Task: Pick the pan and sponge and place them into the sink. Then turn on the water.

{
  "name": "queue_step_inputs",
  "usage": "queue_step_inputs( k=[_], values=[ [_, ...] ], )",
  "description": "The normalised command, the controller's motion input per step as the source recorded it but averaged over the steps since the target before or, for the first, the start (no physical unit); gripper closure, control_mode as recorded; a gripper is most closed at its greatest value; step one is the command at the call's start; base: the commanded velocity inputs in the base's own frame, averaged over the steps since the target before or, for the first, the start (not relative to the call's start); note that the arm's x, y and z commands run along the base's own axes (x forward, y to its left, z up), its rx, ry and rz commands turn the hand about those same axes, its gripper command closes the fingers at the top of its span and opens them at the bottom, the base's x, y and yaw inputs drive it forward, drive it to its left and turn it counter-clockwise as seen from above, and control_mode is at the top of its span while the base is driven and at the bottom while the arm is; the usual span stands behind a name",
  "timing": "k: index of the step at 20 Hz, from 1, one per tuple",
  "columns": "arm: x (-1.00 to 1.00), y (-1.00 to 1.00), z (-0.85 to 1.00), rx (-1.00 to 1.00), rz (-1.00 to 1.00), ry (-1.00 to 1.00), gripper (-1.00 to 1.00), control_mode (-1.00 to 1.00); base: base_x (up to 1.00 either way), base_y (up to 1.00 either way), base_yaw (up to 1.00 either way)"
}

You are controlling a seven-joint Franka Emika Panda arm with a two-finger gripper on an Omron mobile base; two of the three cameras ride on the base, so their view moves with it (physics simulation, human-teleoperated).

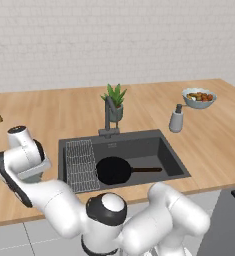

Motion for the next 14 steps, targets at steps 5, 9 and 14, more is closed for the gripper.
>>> queue_step_inputs(
  k=[5, 9, 14],
  values=[
    [-0.01, -0.72, 0.75, 0.03, 0.0, 0.0, 1.0, -1.0, 0.0, 0.0, 0.0],
    [0.0, -0.95, 0.58, 0.05, 0.0, 0.0, 1.0, -1.0, 0.0, 0.0, 0.0],
    [0.0, -1.0, 0.36, 0.09, 0.0, 0.0, 1.0, -1.0, 0.0, 0.0, 0.0]
  ],
)
